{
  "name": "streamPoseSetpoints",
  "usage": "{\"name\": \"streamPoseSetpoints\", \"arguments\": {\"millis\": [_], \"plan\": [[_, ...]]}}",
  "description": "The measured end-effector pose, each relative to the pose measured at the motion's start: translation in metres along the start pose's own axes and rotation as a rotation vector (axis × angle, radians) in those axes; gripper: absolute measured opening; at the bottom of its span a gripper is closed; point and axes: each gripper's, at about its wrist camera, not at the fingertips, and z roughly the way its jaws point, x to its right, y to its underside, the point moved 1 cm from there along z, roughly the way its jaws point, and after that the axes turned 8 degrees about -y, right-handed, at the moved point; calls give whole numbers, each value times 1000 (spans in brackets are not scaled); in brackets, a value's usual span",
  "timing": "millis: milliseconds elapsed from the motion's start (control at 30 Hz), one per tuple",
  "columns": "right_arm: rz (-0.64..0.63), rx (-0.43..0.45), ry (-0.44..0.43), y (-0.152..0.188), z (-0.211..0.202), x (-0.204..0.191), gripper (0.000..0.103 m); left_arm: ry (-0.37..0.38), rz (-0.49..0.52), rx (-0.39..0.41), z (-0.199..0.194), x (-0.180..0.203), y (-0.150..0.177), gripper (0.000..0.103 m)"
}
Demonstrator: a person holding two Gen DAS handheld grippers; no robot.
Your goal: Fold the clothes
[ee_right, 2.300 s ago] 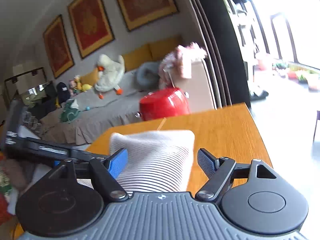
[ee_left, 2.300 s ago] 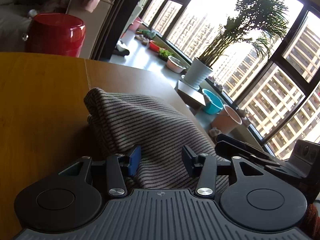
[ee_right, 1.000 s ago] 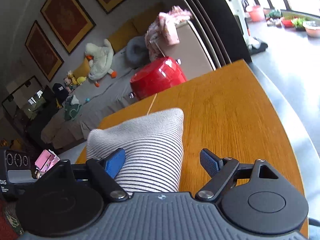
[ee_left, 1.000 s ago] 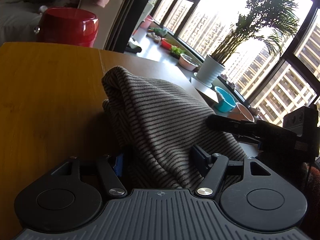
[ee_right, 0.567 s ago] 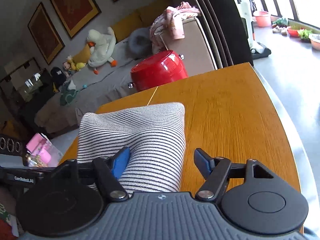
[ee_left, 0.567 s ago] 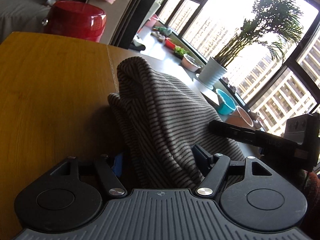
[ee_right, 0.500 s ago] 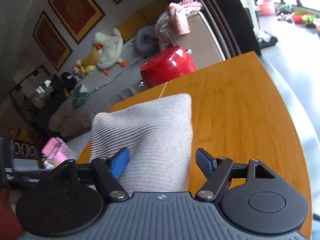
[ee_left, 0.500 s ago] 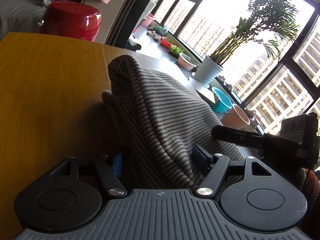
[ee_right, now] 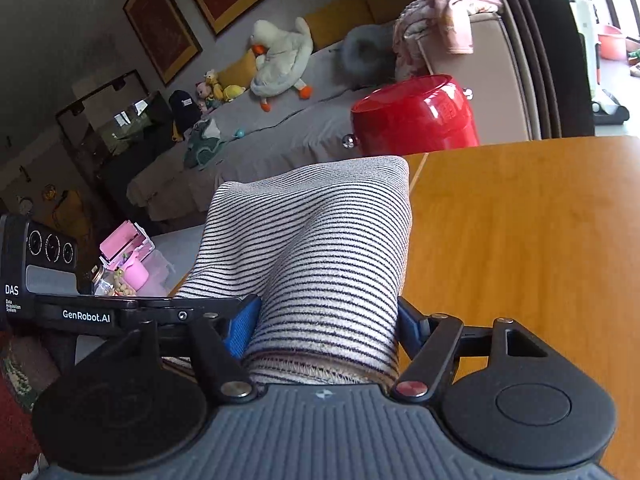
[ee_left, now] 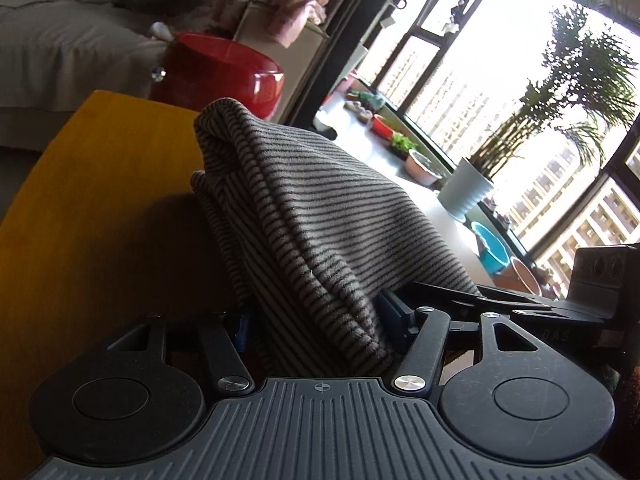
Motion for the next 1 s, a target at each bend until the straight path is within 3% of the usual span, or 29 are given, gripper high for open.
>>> {"name": "streamPoseSetpoints", "arguments": {"millis": [133, 267, 667, 1000], "plan": [[25, 2, -36, -25, 57, 2, 72, -54, -61, 52, 8, -34, -21, 68], [17, 3, -41, -39, 92, 2, 73, -60, -87, 87, 15, -51, -32, 71], [6, -22, -52, -47, 102, 9, 80, -110, -93, 109, 12, -44, -26, 72], [-24, -98, -120, -39, 90, -7, 71, -131, -133, 71, -19, -34, -3, 67]]}}
